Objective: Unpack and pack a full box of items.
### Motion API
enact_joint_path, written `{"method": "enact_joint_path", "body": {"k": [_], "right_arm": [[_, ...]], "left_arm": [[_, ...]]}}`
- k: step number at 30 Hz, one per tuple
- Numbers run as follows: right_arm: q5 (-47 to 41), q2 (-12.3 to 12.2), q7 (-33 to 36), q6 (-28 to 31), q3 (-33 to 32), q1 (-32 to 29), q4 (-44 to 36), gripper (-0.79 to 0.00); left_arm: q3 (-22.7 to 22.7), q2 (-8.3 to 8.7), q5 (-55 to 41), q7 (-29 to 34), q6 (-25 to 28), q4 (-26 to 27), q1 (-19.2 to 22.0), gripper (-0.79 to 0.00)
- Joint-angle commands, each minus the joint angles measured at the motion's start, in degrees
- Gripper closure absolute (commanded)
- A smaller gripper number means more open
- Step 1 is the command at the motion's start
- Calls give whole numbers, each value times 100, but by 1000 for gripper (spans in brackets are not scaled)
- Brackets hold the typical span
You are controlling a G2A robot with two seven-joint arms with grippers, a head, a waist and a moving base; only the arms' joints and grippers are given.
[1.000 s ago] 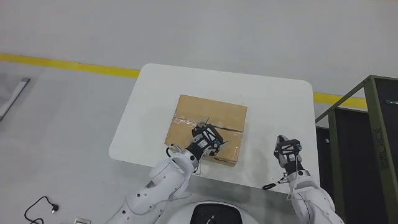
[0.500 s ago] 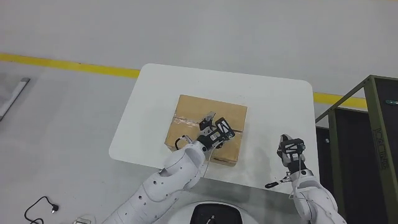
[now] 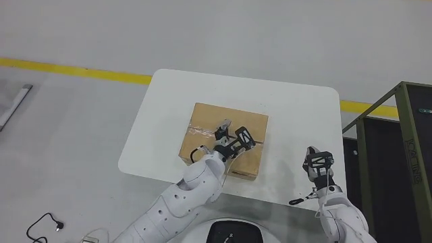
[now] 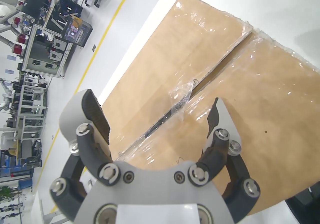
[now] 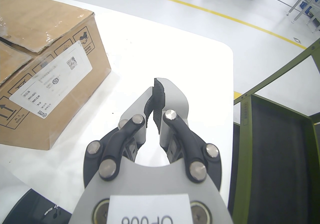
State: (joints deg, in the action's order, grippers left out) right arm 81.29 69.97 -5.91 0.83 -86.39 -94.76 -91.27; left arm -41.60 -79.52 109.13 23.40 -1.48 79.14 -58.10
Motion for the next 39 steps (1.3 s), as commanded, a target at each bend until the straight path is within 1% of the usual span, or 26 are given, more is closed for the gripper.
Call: {"method": "enact_joint_path", "body": {"k": [1,4,12,13,18,19,20,21,23,24,26,28,31,35,39], "right_arm": [[-4,4,6,-13,4,-22,-30,0],[2,6,-9,-30,-15,-50,-43,0],[-7,3,-29,-26,-135,-108,-61,0],[-9,4,-27,-26,-140,-112,-64,0],[20,10,-18,-39,-137,-133,-102,0],[22,11,-16,-40,-137,-137,-108,0],[23,13,-14,-41,-138,-141,-112,0],[25,14,-12,-41,-138,-143,-115,0],[41,16,-3,-46,-136,-146,-122,0],[42,18,0,-48,-135,-148,-126,0],[45,21,3,-52,-134,-152,-133,0],[44,24,8,-63,-136,-156,-138,0],[48,29,13,-69,-134,-160,-146,0],[62,34,18,-73,-133,-166,-152,0],[64,40,27,-90,-130,-169,-160,0]], "left_arm": [[-15,-19,62,46,4,-15,11,-785],[8,-40,331,99,-4,-15,37,-785],[-25,-112,443,162,88,-53,7,-785],[-37,-119,442,157,101,-68,-2,-773],[-104,-150,470,163,122,-93,-44,-622],[-114,-157,482,163,121,-97,-52,-616],[-122,-163,491,167,122,-99,-61,-582],[-129,-170,500,165,134,-99,-68,-523],[-156,-185,476,169,137,-101,-87,-372],[-166,-192,492,174,139,-105,-90,-320],[-174,-205,528,172,157,-110,-102,-311],[-184,-216,557,152,176,-129,-117,-336],[-211,-233,592,133,202,-153,-129,-345],[-254,-254,622,126,234,-162,-146,-345],[-321,-280,535,149,260,-153,-180,-323]]}}
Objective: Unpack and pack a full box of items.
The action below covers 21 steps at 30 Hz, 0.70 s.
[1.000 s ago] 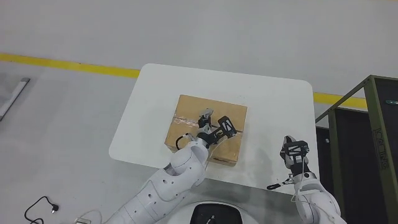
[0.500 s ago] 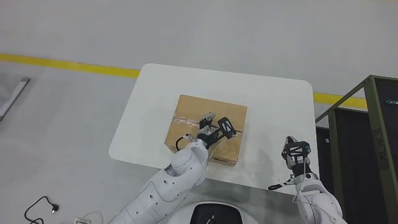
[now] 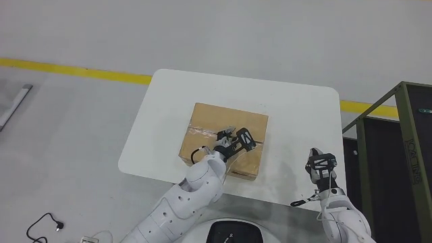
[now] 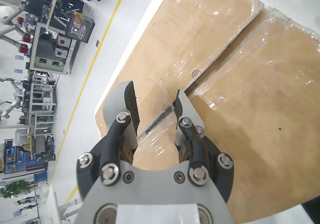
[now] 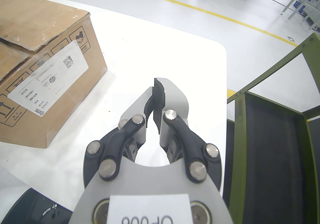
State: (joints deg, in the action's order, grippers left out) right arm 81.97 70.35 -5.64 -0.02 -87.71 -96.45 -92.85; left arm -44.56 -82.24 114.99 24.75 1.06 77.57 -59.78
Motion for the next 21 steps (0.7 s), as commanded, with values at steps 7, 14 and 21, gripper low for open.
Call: {"method": "enact_joint_path", "body": {"k": [7,14,21], "right_arm": [[10,13,-14,-8,14,3,-6,0],[22,20,-15,10,7,2,-10,0],[33,25,-16,21,-15,-6,-28,0]], "left_arm": [[-143,-63,-346,112,88,23,-66,-342],[-270,-113,-578,235,104,-44,-71,-326],[-310,-161,-639,230,97,-77,-74,-117]]}}
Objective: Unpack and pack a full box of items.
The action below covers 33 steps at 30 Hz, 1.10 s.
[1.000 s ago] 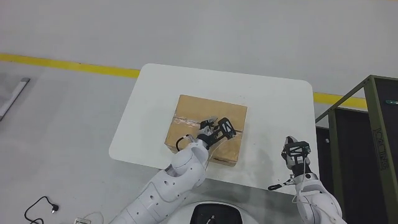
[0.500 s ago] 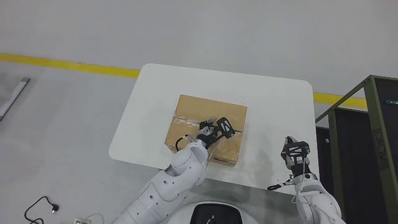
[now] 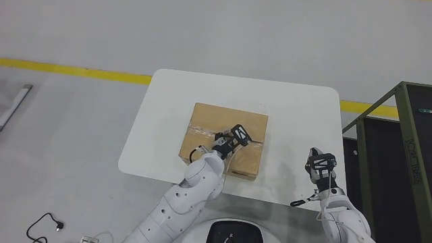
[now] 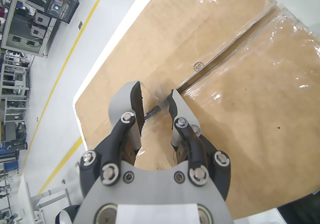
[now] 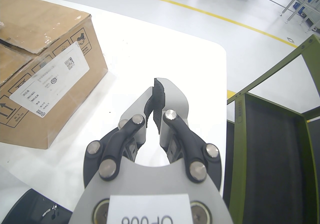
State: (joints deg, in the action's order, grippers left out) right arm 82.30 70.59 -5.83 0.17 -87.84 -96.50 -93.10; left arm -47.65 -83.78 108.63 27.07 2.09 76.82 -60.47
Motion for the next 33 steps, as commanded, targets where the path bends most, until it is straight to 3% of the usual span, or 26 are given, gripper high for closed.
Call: {"method": "enact_joint_path", "body": {"k": [1,13,33], "right_arm": [[12,1,9,3,-5,-1,-2,0],[24,21,22,19,54,41,7,0],[-70,58,12,184,198,266,-81,0]], "left_arm": [[-6,-13,-2,-5,-7,-5,-6,-9],[-223,-32,-177,-180,50,331,-157,0],[-1417,161,-674,79,622,2195,-766,0]]}}
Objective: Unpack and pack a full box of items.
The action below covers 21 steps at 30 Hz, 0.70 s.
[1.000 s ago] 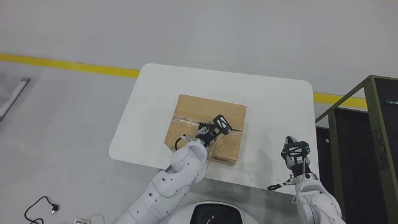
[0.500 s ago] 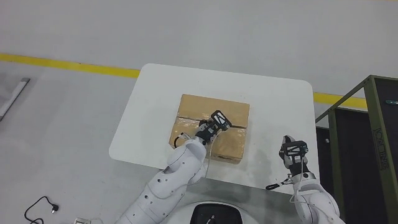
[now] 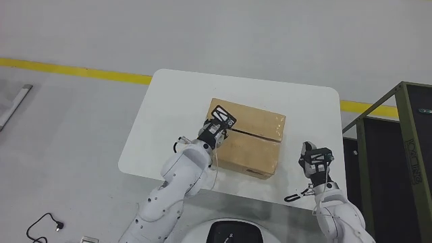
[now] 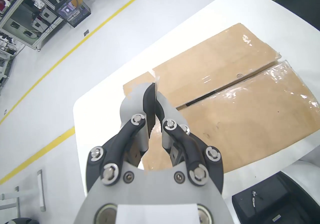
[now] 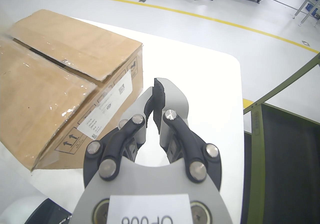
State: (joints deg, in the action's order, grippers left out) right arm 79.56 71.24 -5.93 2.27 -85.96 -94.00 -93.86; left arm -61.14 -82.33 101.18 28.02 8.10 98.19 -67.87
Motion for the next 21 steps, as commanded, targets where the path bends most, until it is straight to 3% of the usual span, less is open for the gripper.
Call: {"method": "enact_joint_path", "body": {"k": [1,11,21], "right_arm": [[290,-6,22,-42,43,18,-18,0],[118,16,80,77,133,83,6,0],[147,12,115,144,110,101,128,0]], "left_arm": [[-131,26,88,-18,16,99,-44,0],[-543,94,435,-41,-21,55,-64,0],[-1053,135,124,-60,-152,161,-103,0]]}}
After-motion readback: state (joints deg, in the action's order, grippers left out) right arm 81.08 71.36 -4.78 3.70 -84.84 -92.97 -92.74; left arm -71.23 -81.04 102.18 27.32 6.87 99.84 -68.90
